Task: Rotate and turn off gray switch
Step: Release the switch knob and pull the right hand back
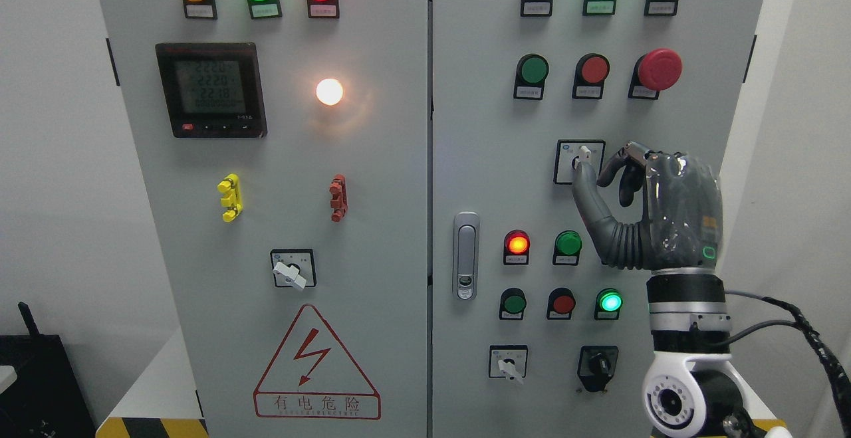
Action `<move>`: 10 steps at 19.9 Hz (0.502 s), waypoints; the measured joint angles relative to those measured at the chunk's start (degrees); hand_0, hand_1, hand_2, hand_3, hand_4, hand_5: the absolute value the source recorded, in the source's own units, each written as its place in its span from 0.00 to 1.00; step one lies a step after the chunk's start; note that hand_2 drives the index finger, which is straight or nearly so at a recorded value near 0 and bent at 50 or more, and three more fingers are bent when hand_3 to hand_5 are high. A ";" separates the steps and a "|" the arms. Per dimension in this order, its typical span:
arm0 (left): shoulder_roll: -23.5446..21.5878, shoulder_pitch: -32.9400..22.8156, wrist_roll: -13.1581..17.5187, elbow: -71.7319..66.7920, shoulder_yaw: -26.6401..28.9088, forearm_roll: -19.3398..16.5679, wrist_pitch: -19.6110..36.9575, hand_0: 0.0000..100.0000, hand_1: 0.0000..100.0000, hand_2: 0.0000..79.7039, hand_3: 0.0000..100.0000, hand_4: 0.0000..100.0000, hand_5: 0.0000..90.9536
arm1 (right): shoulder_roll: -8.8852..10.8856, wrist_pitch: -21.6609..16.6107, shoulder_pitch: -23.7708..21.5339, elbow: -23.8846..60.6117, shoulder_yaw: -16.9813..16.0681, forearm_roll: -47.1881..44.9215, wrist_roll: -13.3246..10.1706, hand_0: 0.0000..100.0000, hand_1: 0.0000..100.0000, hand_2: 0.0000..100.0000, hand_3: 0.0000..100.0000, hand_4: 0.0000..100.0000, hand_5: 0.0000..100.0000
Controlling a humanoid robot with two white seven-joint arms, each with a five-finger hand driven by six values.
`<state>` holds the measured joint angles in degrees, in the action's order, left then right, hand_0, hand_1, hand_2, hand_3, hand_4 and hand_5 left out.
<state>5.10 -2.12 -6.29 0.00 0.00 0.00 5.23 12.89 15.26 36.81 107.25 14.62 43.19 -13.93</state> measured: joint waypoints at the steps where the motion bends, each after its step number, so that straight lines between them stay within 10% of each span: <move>1: 0.00 0.00 0.00 0.00 0.00 0.00 0.00 0.12 0.39 0.00 0.00 0.00 0.00 | 0.03 -1.09 -0.75 0.57 -0.32 0.11 -0.13 0.58 0.34 0.47 0.64 0.46 0.44; 5: 0.00 0.00 -0.03 0.00 0.00 0.00 0.00 0.12 0.39 0.00 0.00 0.00 0.00 | 0.22 -5.75 -4.38 2.95 -1.84 0.54 -0.44 0.52 0.30 0.23 0.23 0.06 0.01; 10: 0.00 -0.02 -0.19 0.00 0.00 0.00 0.00 0.12 0.39 0.00 0.00 0.00 0.00 | 1.03 -9.67 -7.73 5.41 -4.00 0.77 -0.52 0.30 0.29 0.00 0.00 0.00 0.00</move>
<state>5.10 -2.14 -6.48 0.00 0.00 0.00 5.23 13.91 5.59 29.08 112.66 10.62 43.96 -14.46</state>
